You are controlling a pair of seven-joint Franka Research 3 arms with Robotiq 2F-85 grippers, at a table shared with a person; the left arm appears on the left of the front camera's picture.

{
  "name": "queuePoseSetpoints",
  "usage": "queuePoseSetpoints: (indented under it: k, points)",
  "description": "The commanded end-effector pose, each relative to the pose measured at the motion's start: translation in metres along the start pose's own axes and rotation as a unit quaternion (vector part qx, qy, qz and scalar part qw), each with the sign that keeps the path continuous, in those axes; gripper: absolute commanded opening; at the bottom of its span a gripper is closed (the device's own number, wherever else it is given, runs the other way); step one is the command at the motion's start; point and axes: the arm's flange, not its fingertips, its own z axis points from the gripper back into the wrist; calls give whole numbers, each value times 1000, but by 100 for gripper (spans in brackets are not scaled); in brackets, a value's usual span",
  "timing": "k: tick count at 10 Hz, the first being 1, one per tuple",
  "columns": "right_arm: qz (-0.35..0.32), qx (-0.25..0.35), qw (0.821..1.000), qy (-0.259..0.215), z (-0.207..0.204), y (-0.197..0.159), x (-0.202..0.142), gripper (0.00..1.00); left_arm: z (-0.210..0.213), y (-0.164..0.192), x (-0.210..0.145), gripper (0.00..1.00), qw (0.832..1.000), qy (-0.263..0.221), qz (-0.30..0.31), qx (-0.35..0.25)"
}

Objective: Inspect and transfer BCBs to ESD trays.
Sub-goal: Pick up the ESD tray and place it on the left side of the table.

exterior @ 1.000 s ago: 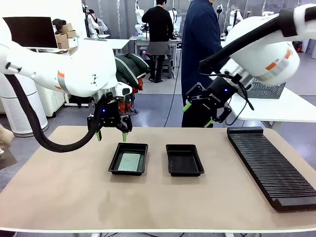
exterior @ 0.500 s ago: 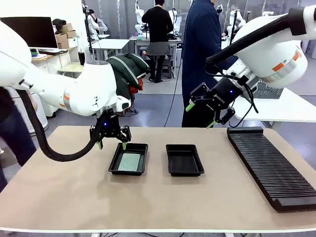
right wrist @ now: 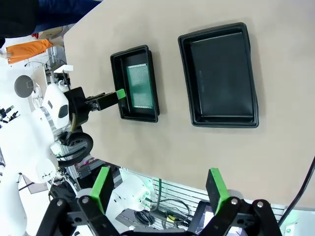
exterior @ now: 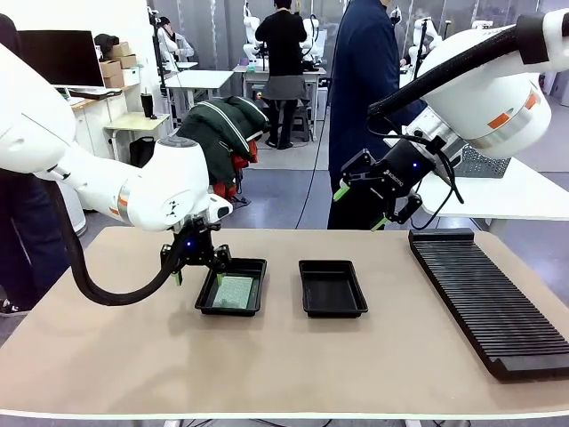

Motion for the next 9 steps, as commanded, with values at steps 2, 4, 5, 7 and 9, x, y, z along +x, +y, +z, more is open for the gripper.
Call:
queuePoseSetpoints:
  k: [2, 4, 5, 7, 9]
  points:
    - [-3, -9, 1000, -2, 0, 1, 3, 100, -14, -6, 7, 100, 1000, -15, 0, -7]
    - [-3, -9, 1000, -2, 0, 1, 3, 100, -18, -3, 8, 100, 1000, -1, -5, 1]
    - [-3, -9, 1000, -2, 0, 1, 3, 100, -14, -3, 4, 100, 1000, -3, -1, -7]
    - [-3, -9, 1000, -2, 0, 1, 3, 100, -14, -3, 4, 100, 1000, -3, -1, -7]
    - [-3, -9, 1000, -2, 0, 1, 3, 100, -14, -3, 4, 100, 1000, -3, -1, -7]
